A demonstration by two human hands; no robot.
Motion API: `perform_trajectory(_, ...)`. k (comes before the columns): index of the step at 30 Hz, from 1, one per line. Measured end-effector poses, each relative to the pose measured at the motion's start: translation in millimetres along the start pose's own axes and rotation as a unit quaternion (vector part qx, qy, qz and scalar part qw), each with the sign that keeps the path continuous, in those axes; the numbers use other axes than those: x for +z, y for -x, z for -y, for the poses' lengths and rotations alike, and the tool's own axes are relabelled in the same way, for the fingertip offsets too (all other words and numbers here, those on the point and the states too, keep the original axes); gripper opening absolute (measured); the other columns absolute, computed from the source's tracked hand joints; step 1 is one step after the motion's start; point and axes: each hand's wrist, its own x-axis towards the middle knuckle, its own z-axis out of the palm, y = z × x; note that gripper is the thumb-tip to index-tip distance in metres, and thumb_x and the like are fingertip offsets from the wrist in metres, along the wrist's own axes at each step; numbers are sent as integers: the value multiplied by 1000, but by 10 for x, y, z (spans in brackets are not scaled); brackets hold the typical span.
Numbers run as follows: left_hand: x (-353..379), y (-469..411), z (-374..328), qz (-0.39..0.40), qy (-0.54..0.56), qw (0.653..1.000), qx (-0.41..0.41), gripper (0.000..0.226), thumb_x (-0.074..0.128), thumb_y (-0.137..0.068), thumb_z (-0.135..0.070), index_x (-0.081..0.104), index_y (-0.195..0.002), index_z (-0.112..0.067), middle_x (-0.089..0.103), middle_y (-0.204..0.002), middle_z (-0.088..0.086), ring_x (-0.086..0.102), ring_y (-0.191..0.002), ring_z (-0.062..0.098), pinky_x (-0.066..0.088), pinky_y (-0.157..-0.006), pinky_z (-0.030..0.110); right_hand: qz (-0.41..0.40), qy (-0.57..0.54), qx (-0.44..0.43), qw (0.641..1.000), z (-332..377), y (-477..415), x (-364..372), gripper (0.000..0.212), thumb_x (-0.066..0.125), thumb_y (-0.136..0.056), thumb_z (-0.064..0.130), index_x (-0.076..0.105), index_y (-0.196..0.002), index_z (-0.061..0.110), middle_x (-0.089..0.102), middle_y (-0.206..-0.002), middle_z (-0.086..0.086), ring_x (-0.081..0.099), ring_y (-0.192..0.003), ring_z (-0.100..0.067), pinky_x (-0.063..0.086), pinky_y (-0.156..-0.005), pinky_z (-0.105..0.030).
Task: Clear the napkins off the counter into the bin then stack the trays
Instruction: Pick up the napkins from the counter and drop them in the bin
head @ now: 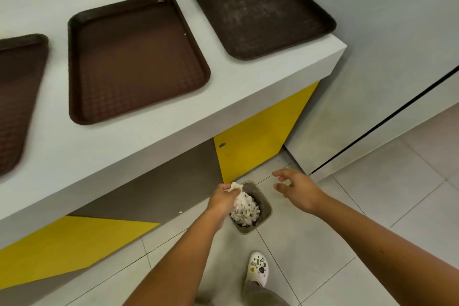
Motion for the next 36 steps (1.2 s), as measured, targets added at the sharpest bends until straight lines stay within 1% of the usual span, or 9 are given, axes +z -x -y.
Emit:
perform_trajectory(4, 101, -64, -22, 3, 34, 999, -11, 29, 58, -97, -21, 49, -124, -19, 54, -117, 8, 56, -107, 29, 56, -67, 35, -10, -13, -7, 1000, -103, 43, -85, 37, 54, -96, 32, 53, -132, 26, 54, -122, 0, 60, -97, -18, 45, -87, -28)
perform_trajectory(8, 49, 5, -116, -20, 15, 999, 35, 15, 53, -98, -15, 58, -112, -15, 60, -108, 3, 63, -101, 25, 58, -77, 40, -10, -28, -38, 999, 33, 55, -169, 33, 54, -97, 31, 55, -129, 25, 55, -118, 3, 60, -95, -18, 48, -89, -32)
perform_trajectory(12, -115, 209, -270, -37, -19, 993, 112, 15, 51, -98, -13, 63, -105, -15, 69, -101, 4, 64, -78, 13, 53, -64, 24, -9, -47, -91, 995, 371, 54, -211, 24, 55, -97, 27, 59, -120, 24, 59, -110, 4, 58, -88, -12, 45, -83, -27)
perform_trajectory(15, -317, 432, -402, -43, -50, 983, 174, 15, 54, -95, -9, 65, -104, -13, 70, -100, 8, 64, -72, 9, 48, -57, 15, -9, -48, -135, 990, 725, 49, -211, 21, 58, -94, 20, 63, -114, 22, 64, -103, 3, 57, -82, -7, 48, -83, -31)
perform_trajectory(18, -611, 721, -538, -62, -79, 966, 237, 14, 59, -91, -8, 67, -100, -15, 72, -94, 9, 65, -71, 10, 47, -64, 19, -13, -23, -186, 982, 1153, 74, -187, 19, 61, -92, 19, 65, -111, 21, 67, -99, 5, 53, -73, 1, 47, -77, -27)
perform_trajectory(22, -1154, 1058, -641, -110, -88, 950, 278, 14, 60, -90, -10, 67, -96, -20, 72, -91, 7, 65, -77, 12, 45, -68, 16, -2, -15, -247, 969, 1783, 132, -68, 16, 64, -91, 18, 68, -106, 21, 66, -90, 10, 54, -66, 11, 40, -68, -14)
perform_trajectory(27, -2009, 1367, -613, -171, -63, 935, 306, 17, 55, -90, -8, 65, -96, -21, 70, -90, 4, 67, -80, 15, 48, -70, 23, 10, -1, -312, 950, 2636, 201, 215, 14, 63, -91, 20, 68, -103, 24, 65, -86, 12, 54, -69, 0, 44, -70, -18)
perform_trajectory(31, -2727, 1602, -519, -214, -50, 925, 310, 19, 55, -90, -11, 67, -96, -24, 71, -89, -1, 69, -80, 13, 44, -66, 22, 4, -12, -339, 941, 3305, 270, 524, 13, 63, -91, 23, 69, -102, 28, 66, -88, 8, 53, -65, -4, 42, -64, -18)
perform_trajectory(36, -3698, 1905, -453, -252, -49, 907, 335, 15, 57, -92, -13, 67, -95, -24, 70, -89, -3, 68, -81, 11, 43, -65, 17, 7, -11, -357, 934, 4125, 387, 959, 14, 61, -92, 27, 68, -104, 29, 65, -93, 11, 61, -74, -15, 48, -60, -20)
